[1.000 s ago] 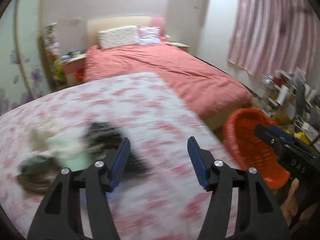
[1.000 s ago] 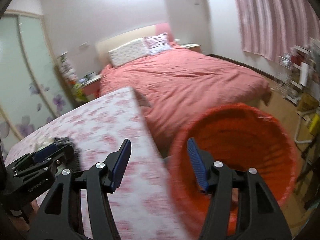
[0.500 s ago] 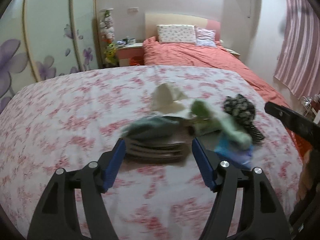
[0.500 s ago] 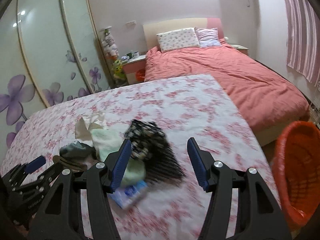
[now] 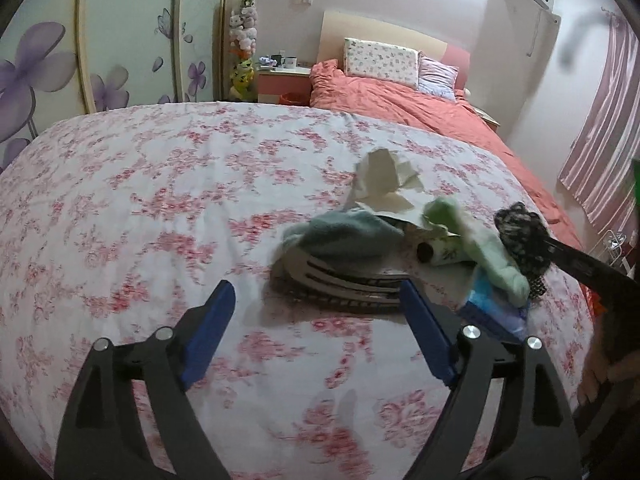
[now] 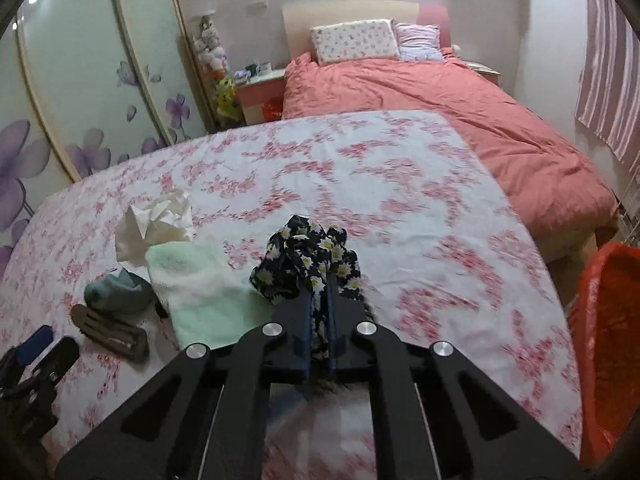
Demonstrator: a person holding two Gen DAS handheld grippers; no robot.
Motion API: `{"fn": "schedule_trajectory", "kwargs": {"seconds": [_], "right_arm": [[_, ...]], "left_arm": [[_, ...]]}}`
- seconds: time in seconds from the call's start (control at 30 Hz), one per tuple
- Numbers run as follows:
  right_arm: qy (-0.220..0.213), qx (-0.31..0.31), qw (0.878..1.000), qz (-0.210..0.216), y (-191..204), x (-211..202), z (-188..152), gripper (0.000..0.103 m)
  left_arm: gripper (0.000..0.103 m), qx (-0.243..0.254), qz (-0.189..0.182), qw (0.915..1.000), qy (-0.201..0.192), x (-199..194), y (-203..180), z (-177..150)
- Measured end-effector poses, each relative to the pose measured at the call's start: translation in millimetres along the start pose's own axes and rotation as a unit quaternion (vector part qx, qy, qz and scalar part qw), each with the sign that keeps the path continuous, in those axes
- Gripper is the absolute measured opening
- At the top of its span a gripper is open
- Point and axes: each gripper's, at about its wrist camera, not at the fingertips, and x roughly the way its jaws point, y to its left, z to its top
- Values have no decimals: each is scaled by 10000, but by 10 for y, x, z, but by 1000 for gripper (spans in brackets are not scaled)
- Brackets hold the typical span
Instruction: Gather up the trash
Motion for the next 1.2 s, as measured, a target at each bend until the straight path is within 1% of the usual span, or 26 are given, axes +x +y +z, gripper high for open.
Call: {"fn": "schedule_trajectory", "kwargs": {"seconds": [0.07,0.17,0.27,0.37,0.5,0.7,0.8,0.87,0.9,0.93,0.97,1.0,1.1,1.2], "right_arm": [[-109,97,9999,1,-104,-123,-24,6],[-156,140,9998,-40,-212,-240,-89,6],[-125,179,9997,-56,-287,-286,-133,6],[-78,215,9997,-48,-327,-306,-173,6],[-46,230,9997,-37,-338,-281,-173,6],[-100,198,9998,5,-324,-328,-192,6],[-138,164,9998,23,-322,-351,-222,6],[-133,158,9998,45,-309,-340,-247,6],[-132,155,9998,52,-302,-338,-258,6],[-130,146,9998,56,-291,-331,-267,6],[-127,137,9998,63,-290,-328,-270,6],[-123,131,9998,72,-281,-329,-278,6],[-125,116,9998,90,-280,-346,-306,6],[-138,133,9998,47,-321,-359,-333,6]], "left_arm": [[89,31,52,10000,7,30,-113,-2],[91,94,231,9997,66,124,-273,-8],[91,130,685,9974,166,285,-385,4],[91,119,1063,9940,248,398,-440,20],[91,215,1444,9889,256,435,-454,21],[91,214,1466,9884,320,344,-172,-9],[88,154,1405,9893,350,292,69,-20],[86,-20,1217,9918,396,251,213,-25],[86,-213,1033,9937,385,205,274,-25],[86,-345,877,9949,350,164,291,-20],[87,-396,796,9956,305,136,270,-9],[87,-355,762,9962,220,113,218,8],[87,-77,947,9954,134,173,72,60],[86,-162,832,9964,54,228,61,124]]}}
